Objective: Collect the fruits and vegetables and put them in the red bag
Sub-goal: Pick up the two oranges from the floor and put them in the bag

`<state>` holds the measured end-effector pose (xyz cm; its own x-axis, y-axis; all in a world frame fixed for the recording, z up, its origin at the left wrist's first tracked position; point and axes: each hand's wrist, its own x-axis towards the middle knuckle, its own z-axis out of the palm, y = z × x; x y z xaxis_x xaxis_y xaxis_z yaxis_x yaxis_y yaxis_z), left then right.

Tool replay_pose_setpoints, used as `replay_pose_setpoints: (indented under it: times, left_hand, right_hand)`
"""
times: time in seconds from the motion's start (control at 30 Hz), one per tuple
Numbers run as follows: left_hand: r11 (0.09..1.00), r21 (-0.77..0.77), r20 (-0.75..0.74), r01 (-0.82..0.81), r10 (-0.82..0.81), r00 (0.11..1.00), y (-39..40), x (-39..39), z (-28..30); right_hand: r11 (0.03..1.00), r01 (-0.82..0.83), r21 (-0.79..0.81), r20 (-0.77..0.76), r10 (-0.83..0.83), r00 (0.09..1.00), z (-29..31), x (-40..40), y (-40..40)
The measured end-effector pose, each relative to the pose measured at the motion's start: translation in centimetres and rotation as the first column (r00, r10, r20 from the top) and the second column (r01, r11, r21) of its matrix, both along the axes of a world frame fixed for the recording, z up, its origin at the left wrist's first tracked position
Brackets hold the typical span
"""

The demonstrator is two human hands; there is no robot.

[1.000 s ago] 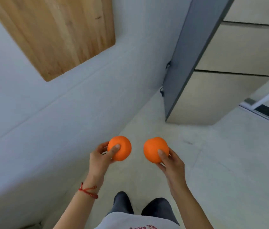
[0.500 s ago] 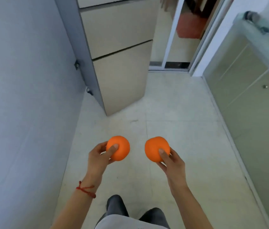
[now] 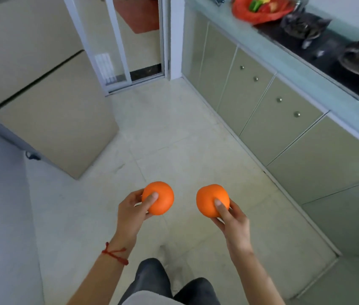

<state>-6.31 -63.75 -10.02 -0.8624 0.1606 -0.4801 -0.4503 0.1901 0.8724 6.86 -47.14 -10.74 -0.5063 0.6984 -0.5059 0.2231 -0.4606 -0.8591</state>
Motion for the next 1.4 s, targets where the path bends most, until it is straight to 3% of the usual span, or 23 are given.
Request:
replay_pose_setpoints:
  times: [0.3,0.87,1.4]
  left_hand:
    - [0.993,0.037,0.022,0.108,-0.109,0.994,6.2,-5.6,-0.6]
    - [0.993,0.016,-0.034,0.118,-0.118,0.992,17.4,-27.1,0.1]
    - [0.993,0.075,-0.041,0.090,-0.087,0.995,42.0,-43.9,1.0]
  right_hand:
    - [0.992,0.129,-0.006,-0.012,-0.129,0.992,-0.7,-3.5,4.4]
    - [0.991,0.102,0.092,-0.037,-0.099,0.994,0.2,-23.0,16.1]
    - [0.992,0.072,0.108,-0.075,-0.064,0.995,0.7,-41.1,41.9]
